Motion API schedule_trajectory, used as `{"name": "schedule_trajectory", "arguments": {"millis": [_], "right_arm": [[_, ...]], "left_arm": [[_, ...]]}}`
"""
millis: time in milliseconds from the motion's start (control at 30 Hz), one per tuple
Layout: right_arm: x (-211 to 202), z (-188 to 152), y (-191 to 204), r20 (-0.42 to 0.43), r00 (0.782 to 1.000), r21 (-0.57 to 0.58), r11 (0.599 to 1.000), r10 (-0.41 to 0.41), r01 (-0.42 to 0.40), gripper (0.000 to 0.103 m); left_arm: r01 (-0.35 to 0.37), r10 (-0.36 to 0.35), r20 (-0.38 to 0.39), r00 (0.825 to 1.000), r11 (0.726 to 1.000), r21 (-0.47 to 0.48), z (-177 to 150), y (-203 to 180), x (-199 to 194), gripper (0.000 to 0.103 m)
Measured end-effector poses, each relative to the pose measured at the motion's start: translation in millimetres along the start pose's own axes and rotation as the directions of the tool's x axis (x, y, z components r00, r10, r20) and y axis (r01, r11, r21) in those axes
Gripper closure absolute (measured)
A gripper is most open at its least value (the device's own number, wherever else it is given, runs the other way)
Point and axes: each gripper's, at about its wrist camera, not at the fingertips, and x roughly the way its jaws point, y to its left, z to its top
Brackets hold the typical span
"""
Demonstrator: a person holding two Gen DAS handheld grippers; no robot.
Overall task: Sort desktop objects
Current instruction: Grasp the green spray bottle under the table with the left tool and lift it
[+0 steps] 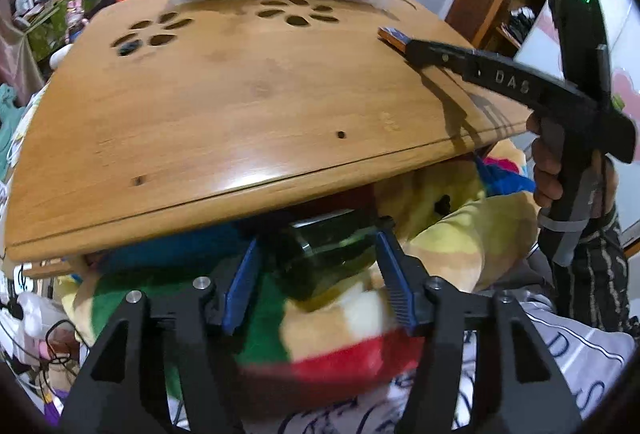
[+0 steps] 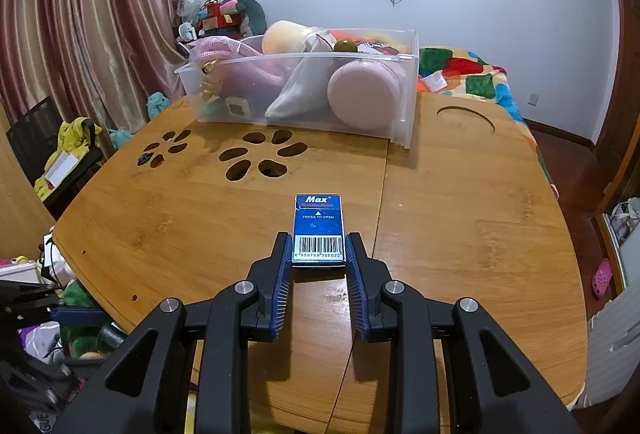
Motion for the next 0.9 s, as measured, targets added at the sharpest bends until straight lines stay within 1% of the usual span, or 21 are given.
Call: {"name": "schedule_trajectory", "arguments": {"millis": [100, 200, 267, 367, 400, 433, 500, 567, 600, 633, 800, 900], "right_arm": [[0, -1, 1, 0.003, 1.0, -0.008, 1.0, -0.002, 0.002, 0.079], [-2, -2, 5, 0.003, 1.0, -0.029, 1.0, 0.008, -0.008, 0.079], [-4, -2, 9, 0.009, 1.0, -0.048, 0.999, 0.016, -0.015, 0.079], [-9, -2, 17, 0.017, 0.999, -0.082, 0.996, 0.027, -0.026, 0.079], [-11, -3, 18, 0.019, 0.999, -0.087, 0.996, 0.029, -0.027, 0.079], [-12, -2, 20, 0.022, 0.999, -0.092, 0.995, 0.03, -0.027, 0.079], [-17, -2, 23, 0.03, 0.999, -0.103, 0.994, 0.029, -0.026, 0.079], [-21, -2, 25, 0.039, 0.999, -0.109, 0.994, 0.029, -0.025, 0.079], [-24, -1, 26, 0.047, 0.998, -0.111, 0.994, 0.031, -0.025, 0.079], [-27, 0, 27, 0.054, 0.998, -0.113, 0.993, 0.032, -0.026, 0.079], [-46, 3, 33, 0.094, 0.995, -0.145, 0.989, 0.038, -0.024, 0.079], [-56, 2, 36, 0.11, 0.993, -0.158, 0.987, 0.034, -0.017, 0.079]], "left_arm": [[0.012, -0.011, -0.025, 1.0, 1.0, 0.027, 4, -7, 15, 0.044], [0.007, -0.006, -0.022, 1.0, 0.999, 0.05, 6, -13, 18, 0.043], [-0.005, 0.006, -0.008, 1.0, 0.998, 0.07, 4, -18, 16, 0.045], [-0.012, 0.011, 0.011, 1.0, 0.996, 0.089, 2, -22, 9, 0.051], [-0.009, 0.007, 0.018, 1.0, 0.996, 0.092, 1, -23, 5, 0.06], [-0.006, 0.004, 0.024, 1.0, 0.996, 0.092, 1, -24, 2, 0.067], [0.013, -0.016, 0.034, 0.999, 0.996, 0.086, 3, -25, -6, 0.072], [0.022, -0.026, 0.047, 0.999, 0.996, 0.086, 5, -26, -14, 0.087], [0.025, -0.029, 0.052, 0.998, 0.996, 0.09, 6, -27, -17, 0.092], [0.031, -0.036, 0.057, 0.998, 0.995, 0.094, 5, -30, -21, 0.094], [0.046, -0.054, 0.072, 0.996, 0.992, 0.118, 2, -36, -29, 0.094], [0.059, -0.066, 0.058, 0.996, 0.991, 0.122, 1, -36, -30, 0.094]]}}
